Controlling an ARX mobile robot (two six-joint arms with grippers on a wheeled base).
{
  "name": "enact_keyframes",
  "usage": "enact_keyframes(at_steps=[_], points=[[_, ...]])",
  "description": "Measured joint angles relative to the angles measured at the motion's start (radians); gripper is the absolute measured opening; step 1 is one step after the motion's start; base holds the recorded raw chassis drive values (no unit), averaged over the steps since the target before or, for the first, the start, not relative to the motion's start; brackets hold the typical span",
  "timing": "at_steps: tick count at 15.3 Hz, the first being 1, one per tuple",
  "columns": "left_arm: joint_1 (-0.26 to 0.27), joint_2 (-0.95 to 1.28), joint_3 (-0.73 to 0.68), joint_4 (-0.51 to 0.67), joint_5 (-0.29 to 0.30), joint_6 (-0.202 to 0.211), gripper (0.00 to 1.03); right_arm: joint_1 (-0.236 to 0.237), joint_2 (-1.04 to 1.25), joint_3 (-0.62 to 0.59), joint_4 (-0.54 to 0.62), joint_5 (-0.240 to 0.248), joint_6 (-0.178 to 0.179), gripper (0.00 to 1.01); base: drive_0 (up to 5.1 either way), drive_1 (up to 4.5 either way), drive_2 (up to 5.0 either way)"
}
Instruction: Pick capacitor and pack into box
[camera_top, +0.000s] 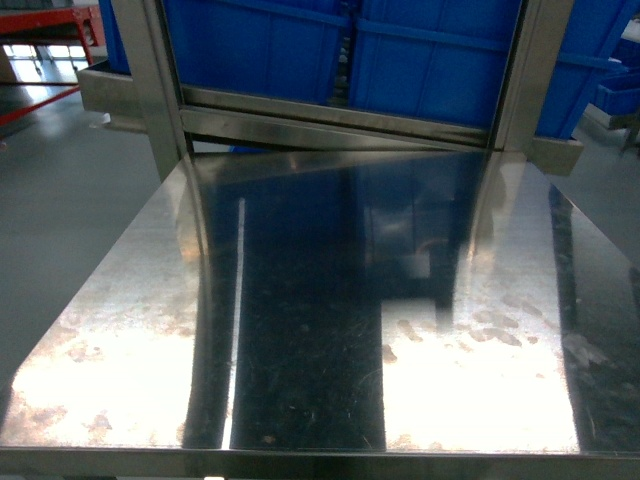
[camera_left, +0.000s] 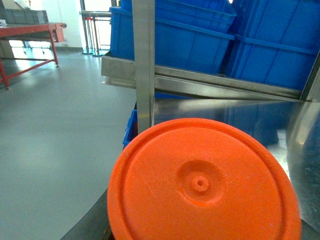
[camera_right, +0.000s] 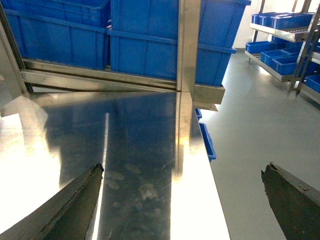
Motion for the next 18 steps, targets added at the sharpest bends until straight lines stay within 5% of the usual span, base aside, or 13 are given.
enact_keyframes(at_steps=[4,5,18], points=[[0.000,-0.060,0.000,-0.063,0.000,0.000,0.44,0.000,0.000,0.000,0.000,0.000,0.000,0.98,0.0,0.00,0.0],[0.000,-0.159,0.000,-0.219,0.004,0.000,0.44,0.000,0.000,0.000,0.000,0.000,0.000,0.98,0.0,0.00,0.0],[0.000,-0.219,0.000,-0.234,0.000,0.001,0.44,0.000,0.000,0.000,0.000,0.000,0.000,0.98,0.0,0.00,0.0]])
